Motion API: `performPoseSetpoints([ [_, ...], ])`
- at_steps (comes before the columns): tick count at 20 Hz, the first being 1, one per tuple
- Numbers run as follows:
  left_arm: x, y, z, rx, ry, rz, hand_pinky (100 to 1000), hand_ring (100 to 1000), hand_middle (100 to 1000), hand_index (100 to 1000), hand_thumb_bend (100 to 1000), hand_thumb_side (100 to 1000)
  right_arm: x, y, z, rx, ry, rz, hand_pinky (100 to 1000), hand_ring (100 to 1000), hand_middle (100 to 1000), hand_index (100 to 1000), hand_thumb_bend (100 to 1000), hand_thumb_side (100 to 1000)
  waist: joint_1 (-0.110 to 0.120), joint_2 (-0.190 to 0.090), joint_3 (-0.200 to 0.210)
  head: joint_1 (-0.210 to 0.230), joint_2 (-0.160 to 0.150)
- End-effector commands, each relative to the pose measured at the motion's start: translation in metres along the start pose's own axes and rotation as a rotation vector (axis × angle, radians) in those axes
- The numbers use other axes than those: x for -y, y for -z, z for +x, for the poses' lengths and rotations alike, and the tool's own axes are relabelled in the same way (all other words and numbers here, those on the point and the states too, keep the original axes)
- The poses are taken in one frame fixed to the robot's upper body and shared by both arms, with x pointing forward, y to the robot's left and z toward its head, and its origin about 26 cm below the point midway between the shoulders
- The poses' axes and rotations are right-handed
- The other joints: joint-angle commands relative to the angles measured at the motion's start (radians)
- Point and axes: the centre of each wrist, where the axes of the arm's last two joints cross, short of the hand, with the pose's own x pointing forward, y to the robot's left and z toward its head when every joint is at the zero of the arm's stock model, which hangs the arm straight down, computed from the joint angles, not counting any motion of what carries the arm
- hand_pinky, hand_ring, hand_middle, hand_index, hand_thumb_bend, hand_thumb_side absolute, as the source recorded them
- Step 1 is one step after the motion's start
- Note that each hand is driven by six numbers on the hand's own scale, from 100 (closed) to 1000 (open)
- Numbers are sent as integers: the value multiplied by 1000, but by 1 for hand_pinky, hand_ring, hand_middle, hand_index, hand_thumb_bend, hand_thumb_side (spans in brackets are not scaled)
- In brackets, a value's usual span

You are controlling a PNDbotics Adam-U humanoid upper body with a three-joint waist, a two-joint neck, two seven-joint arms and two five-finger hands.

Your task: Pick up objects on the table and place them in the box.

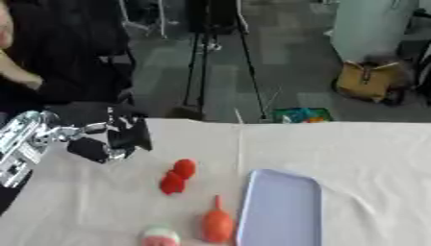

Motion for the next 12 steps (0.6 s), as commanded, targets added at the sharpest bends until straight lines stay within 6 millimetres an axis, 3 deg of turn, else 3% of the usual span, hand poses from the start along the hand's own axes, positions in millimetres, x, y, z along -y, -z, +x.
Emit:
performPoseSetpoints([
  [1, -26, -7, 3, 27, 39, 40, 1000, 1000, 832, 589, 100, 853, 1, 8, 5, 22, 0, 22, 674, 732, 663, 823, 100, 590, 0, -28, 0, 1, 8],
  [6, -54, 2, 29, 140, 68, 88, 1000, 1000, 832, 591, 100, 851, 0, 8, 5, 13, 3, 30, 675, 733, 662, 824, 100, 589, 4, -38, -4, 6, 16],
  [12, -73, 14, 51, 230, 88, 110, 1000, 1000, 831, 590, 100, 848, 0, 8, 5, 3, 7, 38, 675, 733, 662, 824, 100, 587, 11, -49, -11, 8, 19],
])
